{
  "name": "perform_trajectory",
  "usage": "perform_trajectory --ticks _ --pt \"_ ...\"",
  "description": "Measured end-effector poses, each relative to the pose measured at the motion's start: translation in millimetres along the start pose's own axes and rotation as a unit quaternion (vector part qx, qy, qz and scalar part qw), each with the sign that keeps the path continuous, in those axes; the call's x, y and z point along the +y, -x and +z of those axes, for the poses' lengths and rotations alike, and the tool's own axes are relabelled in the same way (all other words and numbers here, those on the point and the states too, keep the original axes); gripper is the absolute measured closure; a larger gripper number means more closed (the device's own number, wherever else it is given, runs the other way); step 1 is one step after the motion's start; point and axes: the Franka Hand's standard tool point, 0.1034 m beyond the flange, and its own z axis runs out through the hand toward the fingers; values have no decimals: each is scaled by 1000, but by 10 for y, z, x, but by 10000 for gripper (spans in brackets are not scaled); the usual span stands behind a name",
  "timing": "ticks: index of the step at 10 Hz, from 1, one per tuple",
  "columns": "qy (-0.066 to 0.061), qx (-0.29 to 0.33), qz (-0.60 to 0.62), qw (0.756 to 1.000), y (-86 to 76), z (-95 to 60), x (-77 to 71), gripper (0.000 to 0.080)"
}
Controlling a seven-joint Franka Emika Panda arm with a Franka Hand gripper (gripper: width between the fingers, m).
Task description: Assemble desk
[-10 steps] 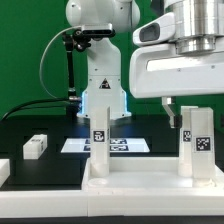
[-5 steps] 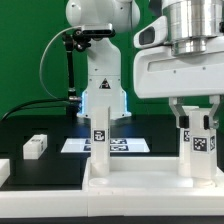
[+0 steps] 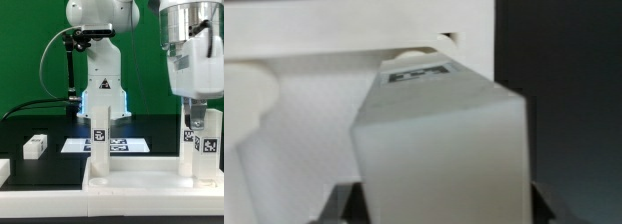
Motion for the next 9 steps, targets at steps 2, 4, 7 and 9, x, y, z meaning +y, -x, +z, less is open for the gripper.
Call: perform_trajectory --ticks 2,4,7,9 --pt "0 1 -24 1000 13 -7 3 511" --pt "1 1 -44 999 10 -10 0 437" --pt "-6 -1 -294 956 97 -12 -7 183" --pt "-4 2 -349 937 123 -15 18 155"
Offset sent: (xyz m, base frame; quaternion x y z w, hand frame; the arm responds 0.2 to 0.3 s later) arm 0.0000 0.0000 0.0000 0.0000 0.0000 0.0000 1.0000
